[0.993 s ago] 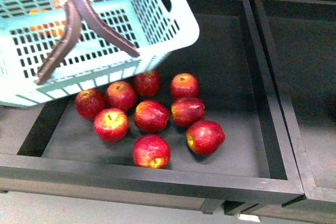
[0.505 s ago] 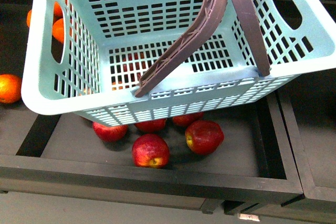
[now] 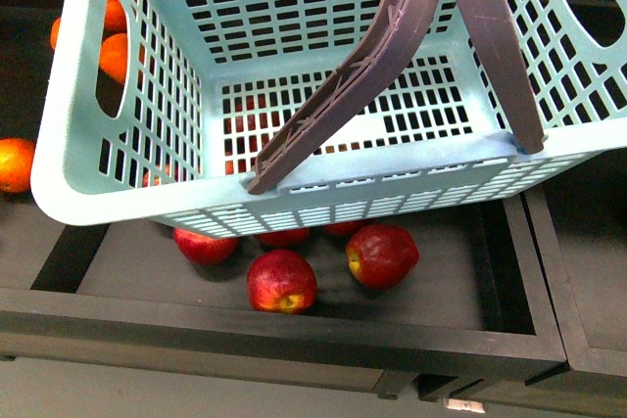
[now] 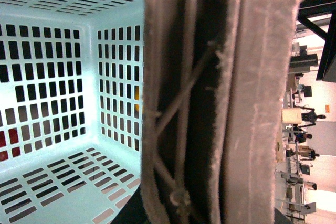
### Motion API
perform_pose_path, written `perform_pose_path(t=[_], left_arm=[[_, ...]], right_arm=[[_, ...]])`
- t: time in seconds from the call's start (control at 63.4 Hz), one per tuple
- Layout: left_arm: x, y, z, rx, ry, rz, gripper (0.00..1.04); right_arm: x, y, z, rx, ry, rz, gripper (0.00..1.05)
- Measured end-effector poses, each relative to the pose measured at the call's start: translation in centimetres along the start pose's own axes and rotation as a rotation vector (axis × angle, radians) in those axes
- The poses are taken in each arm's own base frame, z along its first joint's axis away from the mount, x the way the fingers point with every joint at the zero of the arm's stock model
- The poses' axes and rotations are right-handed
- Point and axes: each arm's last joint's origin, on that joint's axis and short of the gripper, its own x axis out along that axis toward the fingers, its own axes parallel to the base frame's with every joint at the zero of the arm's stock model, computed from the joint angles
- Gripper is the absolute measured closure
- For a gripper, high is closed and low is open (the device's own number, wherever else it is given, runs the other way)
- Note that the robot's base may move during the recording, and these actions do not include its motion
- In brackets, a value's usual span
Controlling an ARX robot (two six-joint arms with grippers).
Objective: Pick mango and avocado into basket
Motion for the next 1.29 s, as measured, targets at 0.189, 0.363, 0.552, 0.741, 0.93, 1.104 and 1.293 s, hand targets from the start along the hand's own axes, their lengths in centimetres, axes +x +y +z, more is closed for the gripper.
perform_pose_path(t=[0.189, 0.363, 0.552, 0.741, 0.93, 1.104, 1.293], left_arm=[[0.0, 0.1, 0.0, 0.002, 0.001, 0.001, 0.91], [0.0, 0.1, 0.0, 0.0, 0.002, 0.002, 0.91], [0.0, 0.1, 0.0, 0.001, 0.001, 0.003, 0.91], [0.0, 0.1, 0.0, 0.0, 0.002, 0.002, 0.91], [0.0, 0.1, 0.0, 0.0, 0.001, 0.003, 0.91], [0.0, 0.1, 0.0, 0.0, 0.001, 0.002, 0.91], [0.0, 0.1, 0.0, 0.0, 0.001, 0.002, 0.91]], right_arm=[[2.7, -2.3, 1.8, 0.247, 0.348, -0.179, 0.09], [8.8, -8.7, 2.3, 0.216, 0.335, -0.32, 0.09], [16.6, -13.4, -1.8, 0.124, 0.503, -0.357, 0.09], [23.1, -15.5, -7.8, 0.128, 0.706, -0.347, 0.09], [28.5, -16.7, -11.4, 0.148, 0.78, -0.345, 0.09], [31.3, -17.5, -12.3, 0.144, 0.791, -0.352, 0.09], [33.0, -17.9, -14.0, 0.144, 0.824, -0.343, 0.09]])
